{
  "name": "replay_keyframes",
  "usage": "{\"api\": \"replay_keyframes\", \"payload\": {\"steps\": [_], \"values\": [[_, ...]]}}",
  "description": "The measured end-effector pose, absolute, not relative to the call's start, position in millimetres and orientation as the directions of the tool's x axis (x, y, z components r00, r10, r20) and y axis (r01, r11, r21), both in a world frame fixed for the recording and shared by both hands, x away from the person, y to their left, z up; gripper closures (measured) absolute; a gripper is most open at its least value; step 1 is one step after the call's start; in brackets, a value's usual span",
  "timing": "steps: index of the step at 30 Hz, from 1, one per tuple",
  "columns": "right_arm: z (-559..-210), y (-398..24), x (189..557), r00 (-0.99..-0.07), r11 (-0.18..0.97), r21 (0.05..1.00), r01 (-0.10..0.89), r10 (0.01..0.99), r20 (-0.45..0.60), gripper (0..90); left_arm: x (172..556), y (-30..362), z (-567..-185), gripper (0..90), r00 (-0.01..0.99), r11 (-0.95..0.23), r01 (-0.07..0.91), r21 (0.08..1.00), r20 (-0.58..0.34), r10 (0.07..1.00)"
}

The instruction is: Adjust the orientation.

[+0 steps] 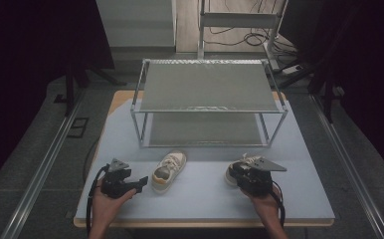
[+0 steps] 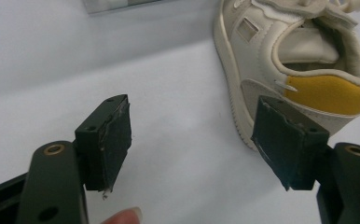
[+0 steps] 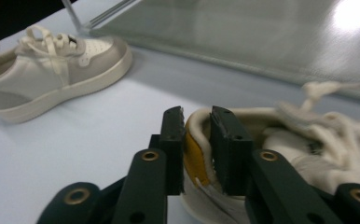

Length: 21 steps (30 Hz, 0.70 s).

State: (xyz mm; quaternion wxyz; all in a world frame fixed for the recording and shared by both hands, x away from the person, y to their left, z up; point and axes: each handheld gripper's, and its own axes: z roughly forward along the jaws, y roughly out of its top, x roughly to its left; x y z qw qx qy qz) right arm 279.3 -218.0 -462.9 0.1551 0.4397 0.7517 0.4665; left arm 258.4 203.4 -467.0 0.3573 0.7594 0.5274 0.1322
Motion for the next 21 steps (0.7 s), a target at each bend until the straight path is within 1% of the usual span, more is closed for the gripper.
{"api": "replay_keyframes", "payload": {"steps": [3, 6, 10, 15, 21], "values": [[-464, -219, 282, -0.57, 0.182, 0.832, 0.524, 0.8, 0.184, 75.1, 259, 203, -468, 28.0, 0.412, -0.193, 0.706, 0.681, -0.174, 0.895], [-464, -222, 282, -0.572, 0.166, 0.827, 0.537, 0.792, 0.213, 76.5, 259, 203, -468, 28.0, 0.409, -0.192, 0.709, 0.679, -0.173, 0.896], [-463, -224, 279, -0.578, 0.172, 0.828, 0.533, 0.789, 0.209, 76.7, 259, 204, -467, 28.0, 0.408, -0.187, 0.707, 0.682, -0.176, 0.896], [-461, -237, 266, -0.617, 0.193, 0.829, 0.526, 0.757, 0.215, 76.8, 258, 207, -466, 28.0, 0.398, -0.176, 0.707, 0.685, -0.18, 0.899], [-460, -249, 253, -0.641, 0.204, 0.832, 0.515, 0.736, 0.217, 75.8, 257, 209, -465, 28.0, 0.397, -0.173, 0.706, 0.687, -0.183, 0.899]]}}
